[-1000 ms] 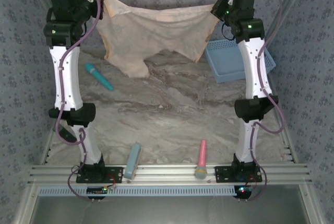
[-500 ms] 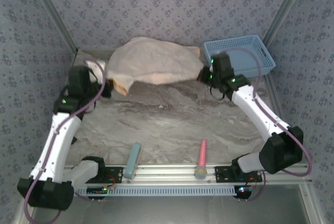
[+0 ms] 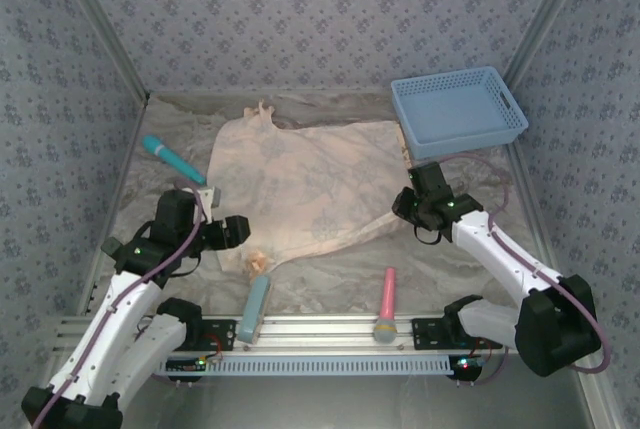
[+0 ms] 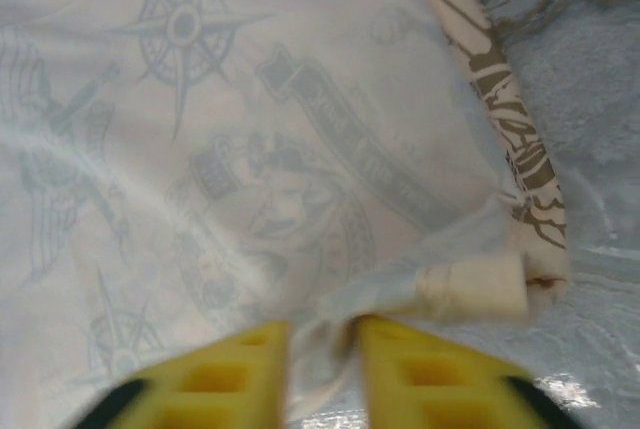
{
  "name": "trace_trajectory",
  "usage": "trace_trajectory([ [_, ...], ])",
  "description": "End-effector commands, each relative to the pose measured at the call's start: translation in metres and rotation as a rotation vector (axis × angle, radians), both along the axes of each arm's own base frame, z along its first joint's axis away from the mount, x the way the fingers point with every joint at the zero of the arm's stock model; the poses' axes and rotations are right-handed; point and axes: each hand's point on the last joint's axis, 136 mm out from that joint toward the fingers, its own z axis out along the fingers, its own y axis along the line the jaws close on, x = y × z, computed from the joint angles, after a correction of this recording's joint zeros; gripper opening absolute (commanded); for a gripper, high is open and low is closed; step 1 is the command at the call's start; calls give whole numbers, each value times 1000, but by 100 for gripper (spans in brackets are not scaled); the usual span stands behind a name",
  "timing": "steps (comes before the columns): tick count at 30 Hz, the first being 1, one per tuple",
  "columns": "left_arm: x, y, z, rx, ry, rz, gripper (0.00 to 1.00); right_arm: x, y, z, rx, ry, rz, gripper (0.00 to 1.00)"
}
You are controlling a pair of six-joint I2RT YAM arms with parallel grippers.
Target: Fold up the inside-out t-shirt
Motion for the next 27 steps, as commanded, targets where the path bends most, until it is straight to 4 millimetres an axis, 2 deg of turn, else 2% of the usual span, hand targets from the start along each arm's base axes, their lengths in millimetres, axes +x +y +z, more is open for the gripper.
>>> trace_trajectory([
  [1, 4, 0, 10, -15, 29, 30, 80, -15, -22, -13, -59, 71, -88, 45],
  [4, 4, -6, 3, -28, 111, 25, 79, -17, -27, -13, -66, 81, -81, 47],
  [7, -10, 3, -24, 2, 299, 115, 78, -29, -31, -17, -91, 138, -88, 51],
  [9, -21, 9, -40, -7, 387, 199, 79, -35, -21, -20, -61, 159, -58, 51],
  [11, -24, 19, -53, 1, 422, 288, 80, -34, -1, -20, -24, 147, 5, 51],
  [13, -18, 32, -62, 13, 449, 378, 76, -31, 16, -22, -18, 134, 66, 52],
  [17, -4, 38, -82, 28, 517, 416, 67, -25, 25, -35, -30, 154, 101, 51],
  [19, 0, 38, -93, 53, 536, 409, 64, -21, 18, -39, -68, 157, 110, 52],
  [22, 6, 45, -100, 103, 536, 415, 62, -13, -8, -42, -125, 177, 84, 55],
  [24, 13, 49, -103, 129, 528, 430, 60, -3, -26, -45, -95, 185, 60, 55],
  [27, 32, 53, -105, 147, 516, 458, 61, 7, -36, -52, -35, 191, 107, 55],
])
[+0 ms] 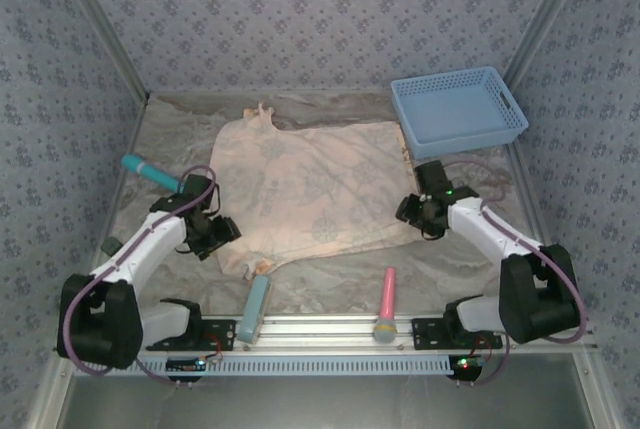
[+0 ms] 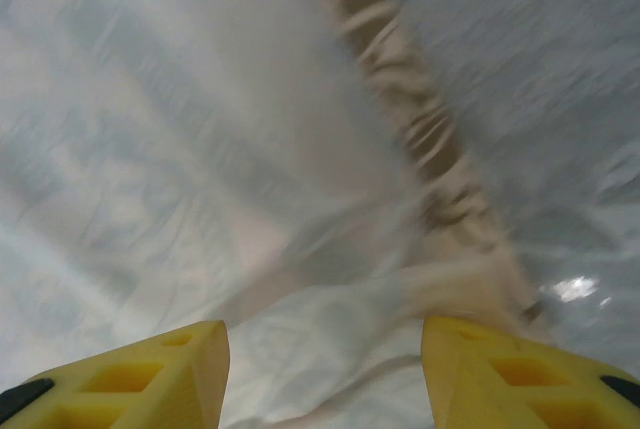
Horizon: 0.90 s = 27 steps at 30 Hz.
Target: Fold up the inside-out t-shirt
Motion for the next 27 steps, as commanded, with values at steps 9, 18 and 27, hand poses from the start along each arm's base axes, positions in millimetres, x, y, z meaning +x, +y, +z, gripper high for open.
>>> trace_trajectory([
  [9, 98, 7, -4, 79, -46, 6, 51, 16, 11, -30, 60, 83, 172, 18],
  [18, 182, 4, -24, 173, 2, -86, 31, -17, 55, -44, 78, 162, 244, 7],
  [27, 296, -4, -31, 269, -42, -287, 30, -43, 163, -41, 136, 195, 461, 7],
])
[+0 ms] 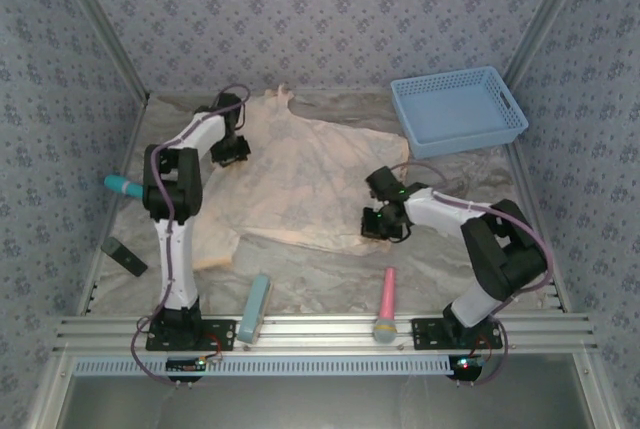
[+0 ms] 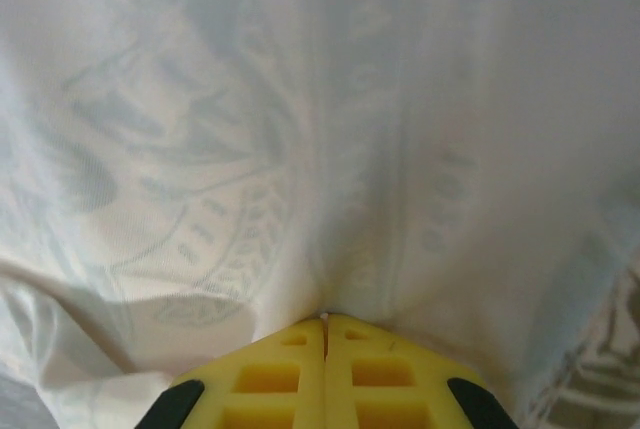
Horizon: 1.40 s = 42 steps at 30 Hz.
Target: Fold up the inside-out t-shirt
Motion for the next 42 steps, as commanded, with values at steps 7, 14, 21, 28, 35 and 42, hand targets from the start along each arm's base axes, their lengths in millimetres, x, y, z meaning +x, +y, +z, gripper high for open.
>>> trace_trajectory([
  [7, 68, -44, 12, -84, -88, -246, 47, -24, 128, 41, 190, -33, 290, 19],
  [14, 63, -61, 93, -159, -245, -274, 59, 34, 67, 72, 101, -180, 250, 44],
  [21, 18, -52, 79, -182, -188, -173, 60, 82, 8, 44, -30, -219, 176, 46],
  [28, 18, -19, 9, -61, -54, -31, 55, 59, 16, 14, -62, -150, 235, 43],
  [35, 55, -31, -5, -106, -80, -42, 52, 5, 44, -12, -47, -44, 287, 37],
  [42, 80, -114, -9, -175, -136, -288, 52, -36, 116, 13, 130, -13, 392, 37],
])
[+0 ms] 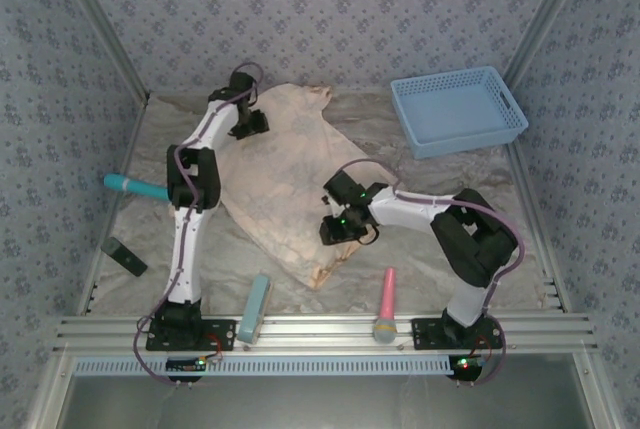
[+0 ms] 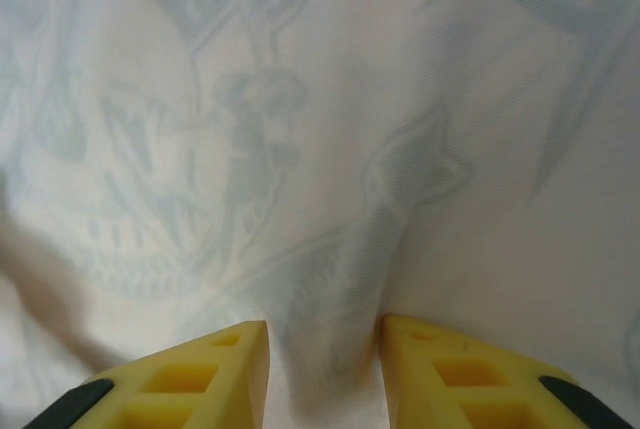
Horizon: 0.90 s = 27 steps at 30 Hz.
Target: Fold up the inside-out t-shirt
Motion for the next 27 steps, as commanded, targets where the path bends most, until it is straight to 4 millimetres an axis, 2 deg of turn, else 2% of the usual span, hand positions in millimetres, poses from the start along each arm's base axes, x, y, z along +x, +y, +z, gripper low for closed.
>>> trace_trajectory([
  [1, -14, -65, -20, -27, 37, -197, 52, -14, 28, 13, 62, 55, -6, 39],
  [3, -9, -89, -11, -72, -5, -260, 52, 2, 20, 26, 31, 4, -83, 44],
  [5, -7, -106, 3, -109, -39, -301, 54, 19, -4, 37, -33, -64, -179, 48],
  [7, -8, -113, 23, -130, -69, -322, 56, 29, -37, 44, -107, -102, -284, 55],
  [9, -12, -114, 47, -133, -90, -339, 57, 33, -64, 47, -132, -103, -352, 56],
  [10, -15, -113, 60, -129, -103, -348, 58, 29, -85, 42, -172, -74, -401, 56],
  [13, -29, -111, 101, -110, -151, -380, 59, 25, -126, 37, -182, -21, -518, 54],
  [17, -58, -109, 145, -63, -195, -427, 61, 13, -170, 31, -223, 50, -643, 52],
  [20, -90, -121, 171, -57, -223, -487, 61, 4, -192, 27, -227, 90, -729, 51],
  [22, -123, -137, 179, -61, -226, -558, 61, 5, -197, 27, -174, 104, -775, 51],
  [23, -141, -149, 179, -60, -228, -607, 61, 7, -196, 28, -133, 111, -791, 51],
  [27, -225, -189, 157, -49, -222, -825, 62, 14, -176, 27, 22, 190, -833, 48],
])
